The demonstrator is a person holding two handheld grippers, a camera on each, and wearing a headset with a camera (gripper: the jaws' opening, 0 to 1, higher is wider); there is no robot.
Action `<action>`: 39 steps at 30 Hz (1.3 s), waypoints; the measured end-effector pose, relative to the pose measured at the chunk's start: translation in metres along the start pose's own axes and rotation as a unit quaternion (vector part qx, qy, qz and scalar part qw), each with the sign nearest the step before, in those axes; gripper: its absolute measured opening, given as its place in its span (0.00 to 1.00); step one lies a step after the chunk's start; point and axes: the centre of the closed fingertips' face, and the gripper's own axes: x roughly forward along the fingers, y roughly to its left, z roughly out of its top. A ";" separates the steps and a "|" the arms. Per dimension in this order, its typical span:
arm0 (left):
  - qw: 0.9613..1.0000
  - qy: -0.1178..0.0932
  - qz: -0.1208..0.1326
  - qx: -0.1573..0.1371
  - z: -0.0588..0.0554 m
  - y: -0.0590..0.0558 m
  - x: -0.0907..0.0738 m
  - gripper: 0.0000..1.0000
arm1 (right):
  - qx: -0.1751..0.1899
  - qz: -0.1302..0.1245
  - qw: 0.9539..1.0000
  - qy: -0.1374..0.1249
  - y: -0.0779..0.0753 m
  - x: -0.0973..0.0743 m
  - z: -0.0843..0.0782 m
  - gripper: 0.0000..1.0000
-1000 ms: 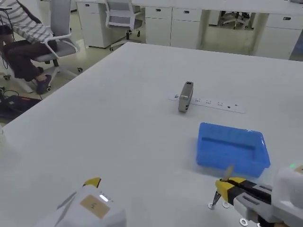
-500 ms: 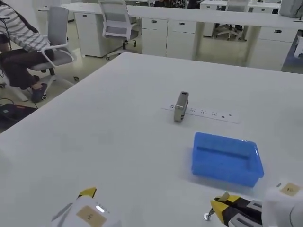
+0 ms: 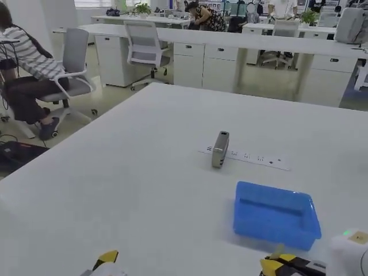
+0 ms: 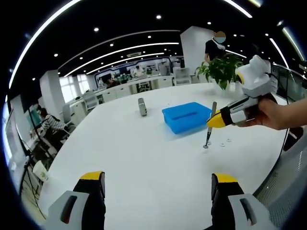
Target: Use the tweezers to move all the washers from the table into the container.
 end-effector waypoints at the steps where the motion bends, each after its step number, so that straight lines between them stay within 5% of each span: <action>1: 1.000 0.000 0.000 0.000 0.000 0.000 0.000 0.94 | 0.000 0.000 1.000 -0.001 -0.001 -0.001 0.001 0.00; 15: 1.000 -0.007 -0.001 -0.005 0.002 0.001 -0.002 0.94 | 0.006 0.003 0.999 -0.052 -0.011 -0.008 0.052 0.00; 25: 1.000 -0.010 0.004 -0.004 0.002 0.004 -0.002 0.95 | -0.014 -0.009 0.998 -0.060 -0.018 0.000 0.071 0.00; 39: 1.000 -0.003 0.006 -0.003 -0.001 0.004 0.000 0.95 | -0.021 -0.043 0.995 -0.089 -0.064 0.017 0.105 0.00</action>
